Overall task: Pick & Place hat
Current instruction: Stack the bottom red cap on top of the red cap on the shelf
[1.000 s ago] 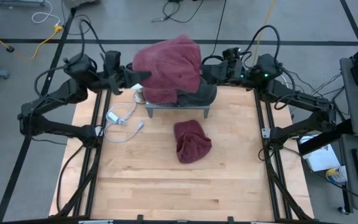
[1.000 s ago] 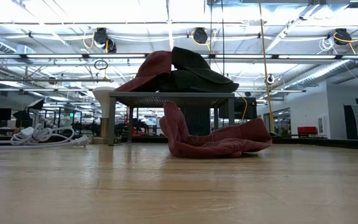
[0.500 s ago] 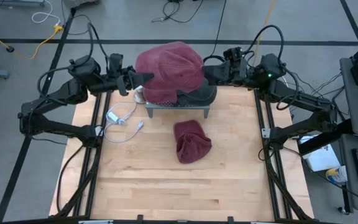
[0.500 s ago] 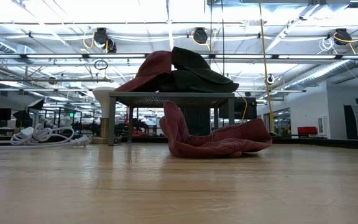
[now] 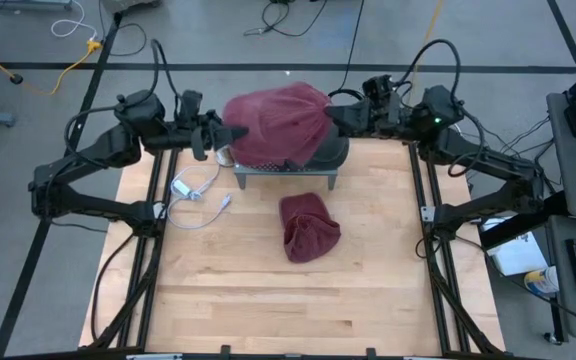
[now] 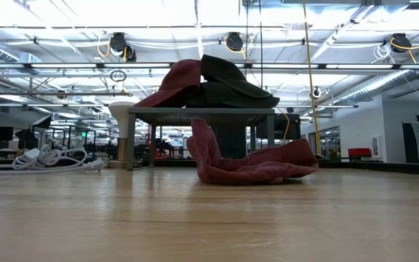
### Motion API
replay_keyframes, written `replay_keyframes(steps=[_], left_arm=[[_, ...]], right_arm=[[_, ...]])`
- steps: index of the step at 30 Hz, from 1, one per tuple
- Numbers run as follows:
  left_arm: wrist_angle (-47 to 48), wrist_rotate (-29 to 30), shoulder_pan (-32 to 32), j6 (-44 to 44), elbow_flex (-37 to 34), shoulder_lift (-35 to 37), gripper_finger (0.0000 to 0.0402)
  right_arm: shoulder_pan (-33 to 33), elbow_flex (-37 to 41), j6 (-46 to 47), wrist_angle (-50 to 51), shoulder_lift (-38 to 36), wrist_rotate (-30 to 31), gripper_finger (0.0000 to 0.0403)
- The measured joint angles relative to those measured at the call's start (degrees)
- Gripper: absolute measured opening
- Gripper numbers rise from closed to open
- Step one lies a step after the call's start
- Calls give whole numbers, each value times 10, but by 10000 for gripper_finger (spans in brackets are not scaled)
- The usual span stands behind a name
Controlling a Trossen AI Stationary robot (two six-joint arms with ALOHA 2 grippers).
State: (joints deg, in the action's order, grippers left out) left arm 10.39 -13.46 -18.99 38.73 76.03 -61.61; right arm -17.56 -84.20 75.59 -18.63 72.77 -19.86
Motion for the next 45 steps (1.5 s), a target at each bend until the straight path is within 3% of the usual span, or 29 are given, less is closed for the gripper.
replay_keyframes(steps=[5, 16, 26, 30, 38, 45], left_arm=[[66, -40, -15, -40, 0, 9, 88], [228, 0, -29, -78, 0, 16, 112], [241, -2, -29, -87, 0, 16, 113], [241, -16, -29, -98, 0, 16, 113], [243, -21, -29, -124, 0, 18, 113], [296, -15, -29, -147, 0, 47, 113]], right_arm=[[-20, 0, -13, 19, -19, -15, 16], [-67, 0, -88, 161, -45, -51, 16], [-102, -6, -124, 107, 9, -62, 16], [-110, -61, -145, 100, 58, -91, 16], [-114, -247, -182, 110, 194, -143, 16], [-117, -378, -178, 129, 301, -171, 16]])
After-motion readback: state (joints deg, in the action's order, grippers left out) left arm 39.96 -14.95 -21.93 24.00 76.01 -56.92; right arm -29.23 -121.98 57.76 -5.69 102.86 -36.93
